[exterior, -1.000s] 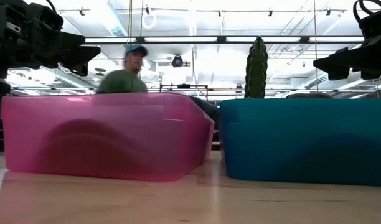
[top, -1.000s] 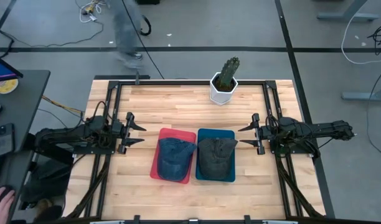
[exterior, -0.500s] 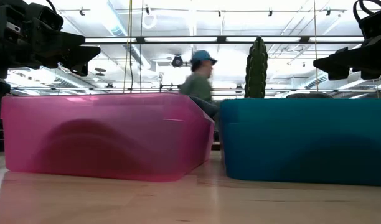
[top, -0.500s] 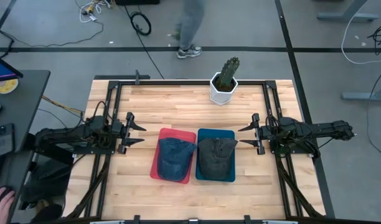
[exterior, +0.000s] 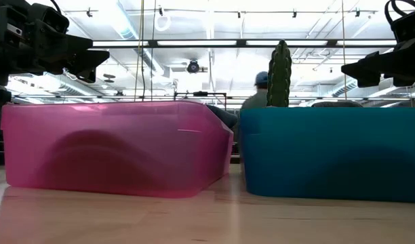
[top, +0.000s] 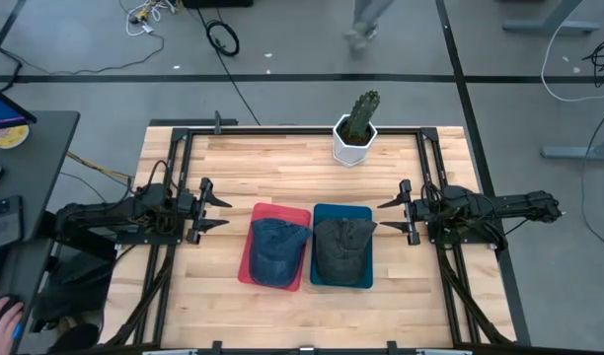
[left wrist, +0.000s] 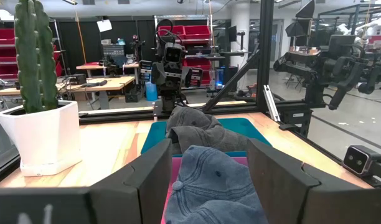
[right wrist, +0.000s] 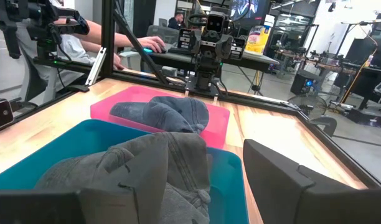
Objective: Pick & Place hat
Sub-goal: Return to Home Position
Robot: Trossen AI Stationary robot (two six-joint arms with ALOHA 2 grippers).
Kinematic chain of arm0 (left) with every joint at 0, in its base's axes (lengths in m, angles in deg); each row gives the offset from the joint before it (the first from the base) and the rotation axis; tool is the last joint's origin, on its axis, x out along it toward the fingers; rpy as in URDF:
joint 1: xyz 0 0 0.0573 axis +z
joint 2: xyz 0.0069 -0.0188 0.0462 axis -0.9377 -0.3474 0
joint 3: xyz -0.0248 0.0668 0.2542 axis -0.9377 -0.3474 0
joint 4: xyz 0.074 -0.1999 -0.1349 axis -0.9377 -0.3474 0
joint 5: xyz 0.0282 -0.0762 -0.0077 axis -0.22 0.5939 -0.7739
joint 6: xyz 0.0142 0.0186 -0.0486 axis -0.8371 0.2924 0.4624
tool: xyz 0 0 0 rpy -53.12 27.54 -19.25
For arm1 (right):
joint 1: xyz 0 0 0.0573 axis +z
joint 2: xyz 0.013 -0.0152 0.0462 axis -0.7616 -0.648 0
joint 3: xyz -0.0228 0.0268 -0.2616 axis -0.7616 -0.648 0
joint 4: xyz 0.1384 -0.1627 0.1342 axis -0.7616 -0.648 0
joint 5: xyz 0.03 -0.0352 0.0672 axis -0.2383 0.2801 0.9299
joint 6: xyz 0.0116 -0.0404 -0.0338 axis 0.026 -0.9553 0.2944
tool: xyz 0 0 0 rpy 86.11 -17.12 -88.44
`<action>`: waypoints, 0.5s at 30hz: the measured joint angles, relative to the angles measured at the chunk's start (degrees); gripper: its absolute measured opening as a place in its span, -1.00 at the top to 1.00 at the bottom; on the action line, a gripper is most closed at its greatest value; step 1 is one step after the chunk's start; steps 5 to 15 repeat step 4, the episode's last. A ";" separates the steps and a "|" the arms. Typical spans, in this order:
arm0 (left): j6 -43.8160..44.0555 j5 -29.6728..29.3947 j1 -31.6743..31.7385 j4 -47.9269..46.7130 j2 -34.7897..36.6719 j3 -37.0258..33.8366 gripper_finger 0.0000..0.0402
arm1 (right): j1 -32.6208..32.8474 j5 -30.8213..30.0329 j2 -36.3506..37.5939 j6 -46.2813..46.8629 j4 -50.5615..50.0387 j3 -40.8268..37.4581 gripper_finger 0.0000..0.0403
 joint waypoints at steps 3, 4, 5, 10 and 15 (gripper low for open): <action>0.00 0.00 0.01 -0.01 0.01 -0.01 -0.05 | 0.02 0.02 0.00 0.00 0.00 -0.02 -0.05; 0.00 -0.01 0.01 -0.01 0.01 -0.01 -0.05 | 0.00 0.01 0.00 -0.01 0.00 0.00 -0.05; 0.00 -0.01 0.01 -0.01 0.01 -0.01 -0.05 | 0.00 0.01 0.00 -0.01 0.00 0.00 -0.05; 0.00 -0.01 0.01 -0.01 0.01 -0.01 -0.05 | 0.00 0.01 0.00 -0.01 0.00 0.00 -0.05; 0.00 -0.01 0.01 -0.01 0.01 -0.01 -0.05 | 0.00 0.01 0.00 -0.01 0.00 0.00 -0.05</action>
